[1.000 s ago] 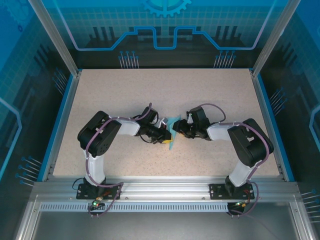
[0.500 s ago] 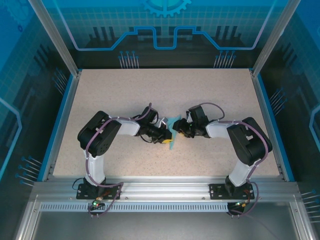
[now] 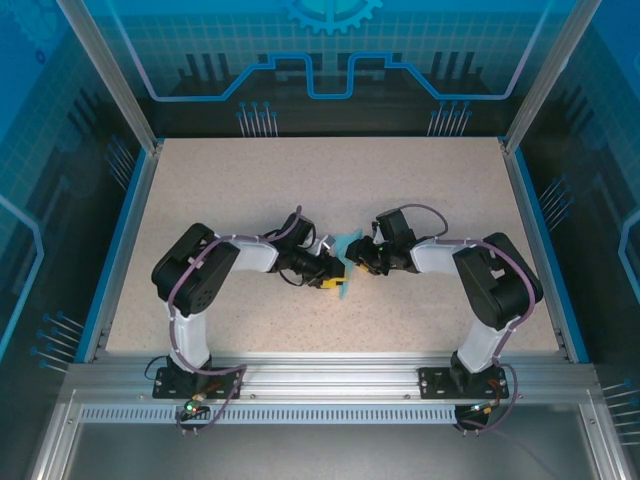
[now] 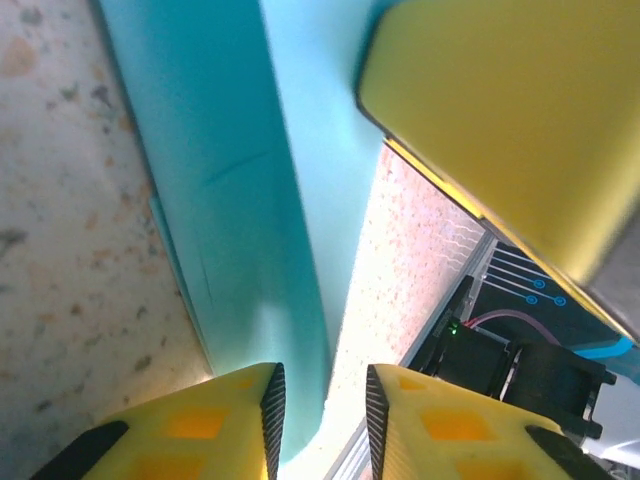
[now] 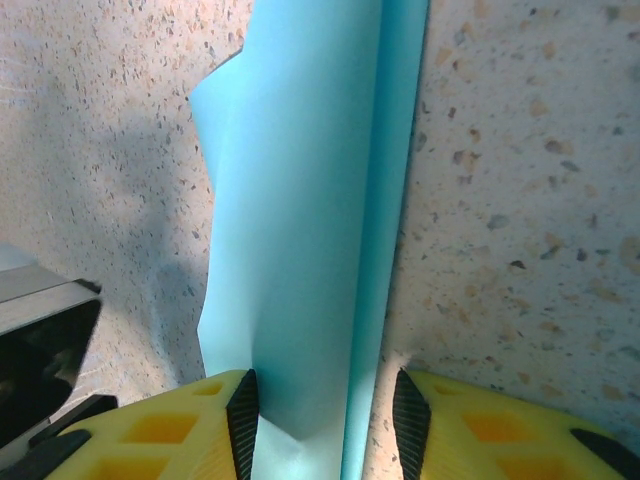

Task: Fold a paper plane with a square sheet of paper (fold left side to right side)
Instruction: Fold the wing for the fifth time at the center of the table.

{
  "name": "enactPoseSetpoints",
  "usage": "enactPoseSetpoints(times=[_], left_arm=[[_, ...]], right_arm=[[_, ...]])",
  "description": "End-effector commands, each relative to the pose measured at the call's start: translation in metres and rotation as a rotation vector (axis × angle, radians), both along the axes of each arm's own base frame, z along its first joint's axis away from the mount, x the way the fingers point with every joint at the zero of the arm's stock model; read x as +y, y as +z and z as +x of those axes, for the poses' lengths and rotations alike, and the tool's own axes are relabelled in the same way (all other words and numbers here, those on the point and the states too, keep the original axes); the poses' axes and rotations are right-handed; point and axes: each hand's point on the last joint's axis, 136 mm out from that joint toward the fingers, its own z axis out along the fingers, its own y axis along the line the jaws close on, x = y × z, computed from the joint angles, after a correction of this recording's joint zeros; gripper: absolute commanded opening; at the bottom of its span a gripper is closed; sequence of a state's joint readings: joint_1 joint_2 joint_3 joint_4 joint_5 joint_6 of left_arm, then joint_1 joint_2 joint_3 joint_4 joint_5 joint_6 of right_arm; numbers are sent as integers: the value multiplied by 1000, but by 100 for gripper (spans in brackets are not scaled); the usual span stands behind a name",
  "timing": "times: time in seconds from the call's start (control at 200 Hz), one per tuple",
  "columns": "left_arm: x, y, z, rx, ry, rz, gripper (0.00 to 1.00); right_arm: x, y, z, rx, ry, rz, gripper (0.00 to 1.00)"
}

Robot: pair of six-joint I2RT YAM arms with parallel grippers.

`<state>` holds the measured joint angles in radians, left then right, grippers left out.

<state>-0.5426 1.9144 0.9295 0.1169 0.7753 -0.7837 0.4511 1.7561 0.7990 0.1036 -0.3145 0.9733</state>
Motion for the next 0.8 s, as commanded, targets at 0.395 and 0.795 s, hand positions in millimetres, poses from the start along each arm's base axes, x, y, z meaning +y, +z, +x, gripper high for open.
enactPoseSetpoints(times=[0.395,0.795], left_arm=[[25,27,40,-38,52,16,43],[19,3,56,-10,66,34,38]], right_arm=[[-2,-36,-15,62,24,-74,43],[-2,-37,-17,67,28,-72,43]])
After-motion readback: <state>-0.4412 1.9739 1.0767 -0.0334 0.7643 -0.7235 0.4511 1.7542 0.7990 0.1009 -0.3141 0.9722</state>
